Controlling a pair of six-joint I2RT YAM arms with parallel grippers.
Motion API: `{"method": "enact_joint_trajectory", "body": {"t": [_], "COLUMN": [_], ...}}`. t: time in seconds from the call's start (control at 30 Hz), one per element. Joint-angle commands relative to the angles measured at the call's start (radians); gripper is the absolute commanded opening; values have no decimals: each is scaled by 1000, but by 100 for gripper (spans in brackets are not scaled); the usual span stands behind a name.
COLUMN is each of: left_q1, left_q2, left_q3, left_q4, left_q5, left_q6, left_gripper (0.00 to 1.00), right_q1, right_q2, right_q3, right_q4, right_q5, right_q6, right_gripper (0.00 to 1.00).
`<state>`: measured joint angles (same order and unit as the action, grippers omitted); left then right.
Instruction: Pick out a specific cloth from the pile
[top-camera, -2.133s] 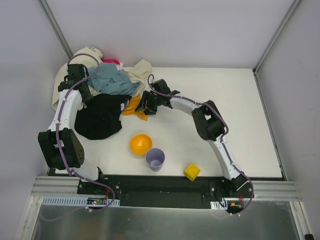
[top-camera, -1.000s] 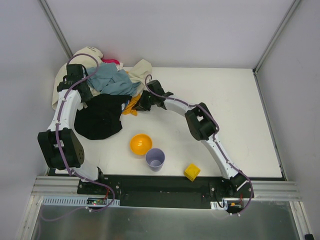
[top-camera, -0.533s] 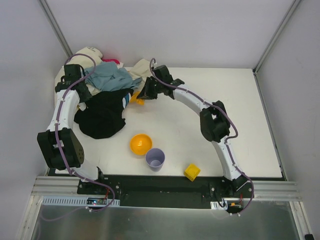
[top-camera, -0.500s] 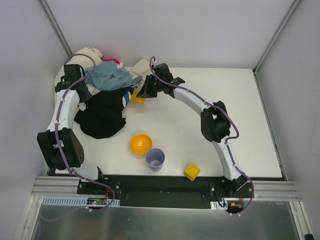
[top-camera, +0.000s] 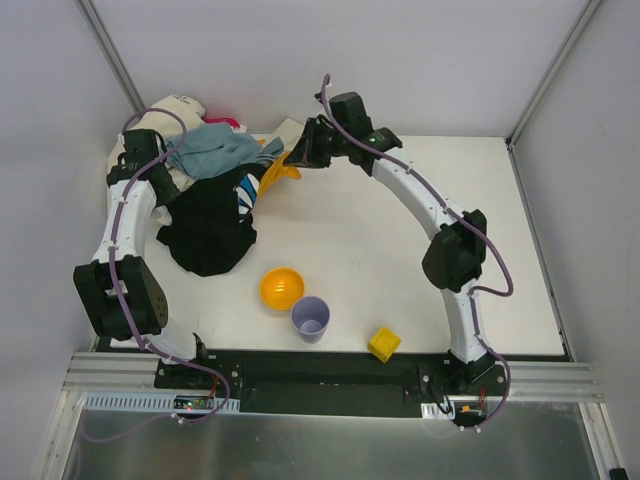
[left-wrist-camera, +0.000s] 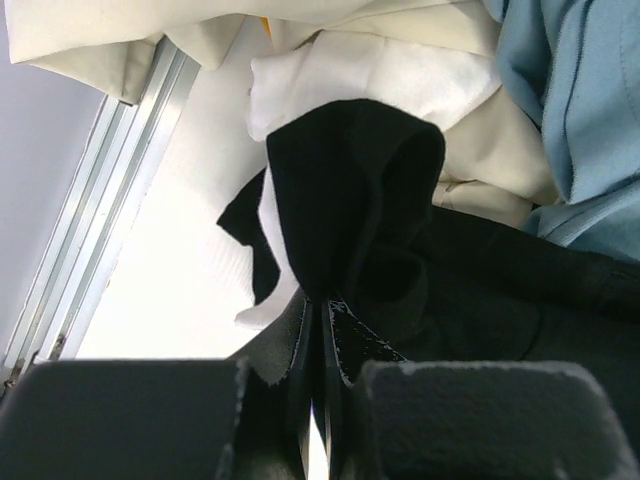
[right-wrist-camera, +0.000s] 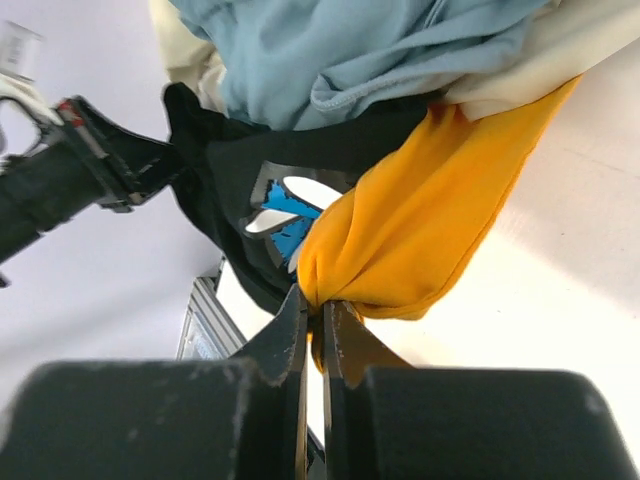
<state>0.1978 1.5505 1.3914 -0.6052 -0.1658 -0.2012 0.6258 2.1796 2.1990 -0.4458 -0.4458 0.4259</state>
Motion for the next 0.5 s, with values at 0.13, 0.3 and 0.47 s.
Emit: {"method": "enact_joint_trajectory", "body": {"t": [0.13, 0.3, 0.47], "left_q1": [25, 34, 35], "left_q2": [-13, -23, -26], "left_q3": [-6, -9, -6], "left_q4": [15, 13, 15], "left_q5": [-35, -41, -35], "left_q6": [-30, -33, -33], "left_gripper": [0, 0, 0], "right_q1": [-98, -115, -118], "right_q2": [-328, -426, -475], "right_q3": [-34, -235, -465], "right_q4": [42, 42, 41], "right_q5": [-2, 30, 62], "right_q6": [-45, -102, -163], "right_gripper": [0, 0, 0]}}
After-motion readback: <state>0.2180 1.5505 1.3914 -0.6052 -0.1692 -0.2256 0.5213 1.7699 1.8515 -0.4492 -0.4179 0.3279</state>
